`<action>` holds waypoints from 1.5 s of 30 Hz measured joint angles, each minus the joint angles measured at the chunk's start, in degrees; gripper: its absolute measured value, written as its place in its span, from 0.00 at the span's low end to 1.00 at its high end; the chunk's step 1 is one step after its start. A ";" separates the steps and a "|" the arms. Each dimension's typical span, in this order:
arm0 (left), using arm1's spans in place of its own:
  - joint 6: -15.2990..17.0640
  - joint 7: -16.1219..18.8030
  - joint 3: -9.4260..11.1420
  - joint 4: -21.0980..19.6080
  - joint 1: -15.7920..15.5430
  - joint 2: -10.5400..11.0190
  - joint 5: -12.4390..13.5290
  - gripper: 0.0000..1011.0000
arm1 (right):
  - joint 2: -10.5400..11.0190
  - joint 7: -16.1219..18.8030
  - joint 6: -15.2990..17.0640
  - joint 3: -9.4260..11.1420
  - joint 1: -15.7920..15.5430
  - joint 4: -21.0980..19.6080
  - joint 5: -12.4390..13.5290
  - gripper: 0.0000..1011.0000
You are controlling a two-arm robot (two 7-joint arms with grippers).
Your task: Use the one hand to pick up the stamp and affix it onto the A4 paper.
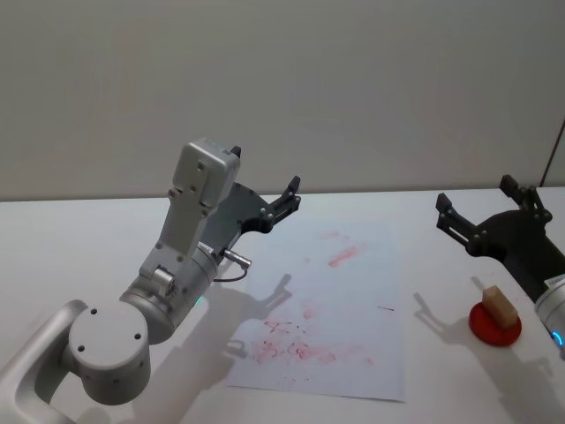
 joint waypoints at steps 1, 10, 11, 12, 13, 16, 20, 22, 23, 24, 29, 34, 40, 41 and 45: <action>0.00 0.00 0.00 0.00 0.00 0.00 0.00 0.99 | 0.00 0.00 0.00 0.00 0.00 0.00 0.00 0.99; 0.00 0.00 0.00 0.00 0.00 0.00 0.00 0.99 | 0.74 0.20 0.28 0.63 -0.31 -0.20 0.44 0.99; 0.00 0.00 0.00 0.00 0.00 0.00 0.00 0.99 | 0.88 0.20 0.33 0.73 -0.41 -0.29 0.50 0.99; 0.00 0.00 0.00 0.00 0.00 -0.01 0.00 0.99 | 1.03 0.20 0.46 0.84 -0.52 -0.37 0.63 0.99; 0.00 0.00 0.00 0.00 0.00 0.00 0.00 0.99 | 1.37 0.17 0.66 1.07 -0.78 -0.55 0.83 0.99; 0.00 0.00 0.00 0.00 0.00 0.00 0.00 0.99 | 2.25 -0.02 1.32 1.63 -1.55 -1.03 1.28 0.99; 0.00 0.00 0.00 0.00 0.00 0.00 0.00 0.99 | 3.24 -0.24 2.23 2.24 -2.46 -1.54 1.76 0.99; 0.00 0.00 0.00 0.00 0.00 0.00 0.00 0.99 | 4.24 -0.36 3.22 2.82 -3.47 -2.05 2.23 0.99; 0.00 0.00 0.00 0.00 0.00 0.00 0.00 0.99 | 4.47 -0.36 3.51 2.94 -3.70 -2.16 2.34 0.99; 0.00 0.00 0.00 0.00 0.00 0.00 0.00 0.99 | 4.72 -0.36 3.91 3.07 -3.92 -2.26 2.48 0.99; 0.00 0.00 0.00 0.00 0.00 0.00 0.00 0.99 | 6.07 0.05 6.07 3.70 -5.13 -2.85 2.92 0.99; 0.00 0.00 0.00 0.00 0.00 0.00 0.00 0.99 | 7.57 1.17 8.98 4.22 -6.19 -3.32 2.70 0.99; 0.00 0.00 0.00 0.00 0.00 0.00 0.00 0.99 | 8.75 2.12 11.51 4.47 -6.85 -3.51 1.47 0.99; 0.00 0.00 0.00 0.00 0.00 0.00 0.00 0.99 | 8.96 2.24 11.83 4.50 -6.96 -3.52 1.27 0.99; 0.00 0.00 0.00 0.00 0.00 0.00 0.00 0.99 | 9.71 2.91 13.62 4.60 -7.36 -3.55 -0.02 0.99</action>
